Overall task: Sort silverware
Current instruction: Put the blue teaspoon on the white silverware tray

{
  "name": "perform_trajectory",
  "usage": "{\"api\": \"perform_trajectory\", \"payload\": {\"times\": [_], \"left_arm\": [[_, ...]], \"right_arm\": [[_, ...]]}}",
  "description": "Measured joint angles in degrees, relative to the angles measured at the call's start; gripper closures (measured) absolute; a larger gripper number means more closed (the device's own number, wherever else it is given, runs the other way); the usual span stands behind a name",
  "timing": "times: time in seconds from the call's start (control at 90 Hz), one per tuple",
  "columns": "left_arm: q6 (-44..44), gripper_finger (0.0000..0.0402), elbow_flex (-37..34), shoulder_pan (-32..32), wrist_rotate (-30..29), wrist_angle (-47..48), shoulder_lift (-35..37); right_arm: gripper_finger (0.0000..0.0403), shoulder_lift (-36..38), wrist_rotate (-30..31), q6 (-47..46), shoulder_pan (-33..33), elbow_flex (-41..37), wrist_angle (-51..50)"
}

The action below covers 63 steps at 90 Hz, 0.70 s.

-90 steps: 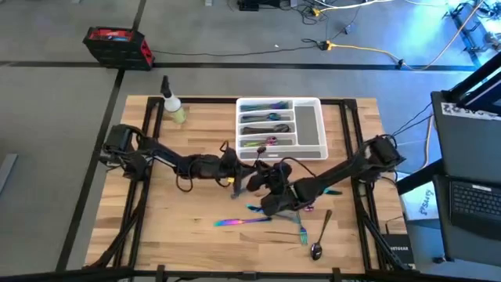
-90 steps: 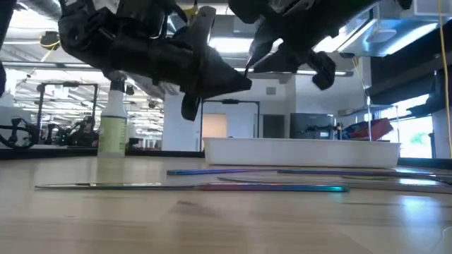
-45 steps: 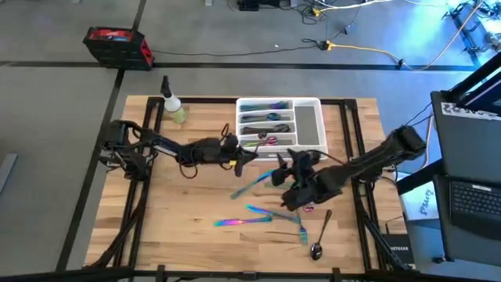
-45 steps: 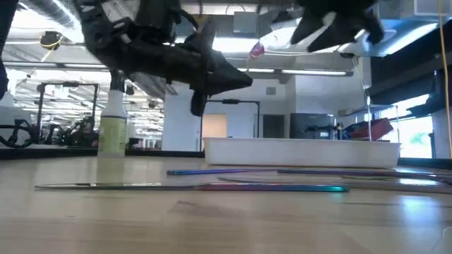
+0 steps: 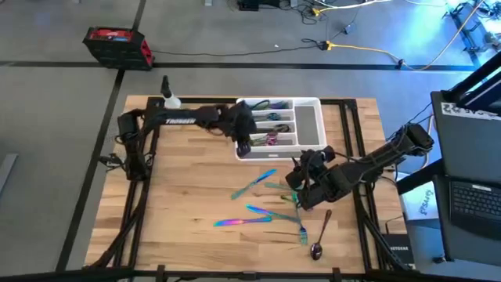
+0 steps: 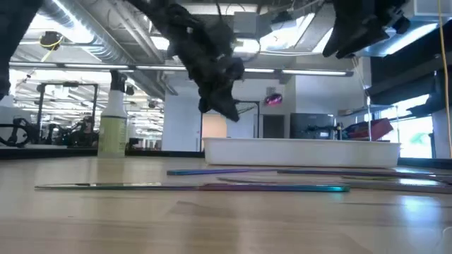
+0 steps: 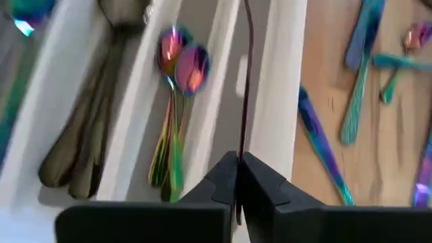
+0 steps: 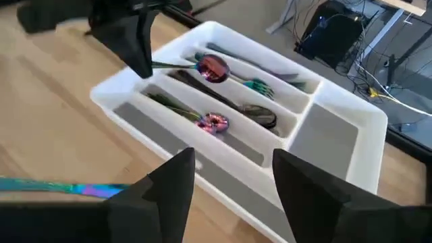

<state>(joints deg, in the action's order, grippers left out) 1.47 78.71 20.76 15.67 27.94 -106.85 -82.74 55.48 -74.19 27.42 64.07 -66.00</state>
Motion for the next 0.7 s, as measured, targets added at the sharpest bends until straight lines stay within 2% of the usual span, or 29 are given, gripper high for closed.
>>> {"api": "perform_trajectory", "payload": {"times": [0.2, 0.444, 0.7], "left_arm": [[3.1, 0.0401, 7.0, 3.6, 9.5, 8.9, -6.7], [2.3, 0.0401, 8.2, 4.5, 3.6, 10.1, -11.9], [2.4, 0.0394, 8.1, 3.6, 2.2, 10.6, -12.2]], "right_arm": [[0.0219, 0.0, -0.2, 1.0, 0.0, 0.0, 0.0], [0.0219, 0.0, -0.2, 1.0, 0.0, 0.0, -0.9], [0.0219, 0.0, 0.7, 1.1, -0.1, 0.0, -2.4]]}}
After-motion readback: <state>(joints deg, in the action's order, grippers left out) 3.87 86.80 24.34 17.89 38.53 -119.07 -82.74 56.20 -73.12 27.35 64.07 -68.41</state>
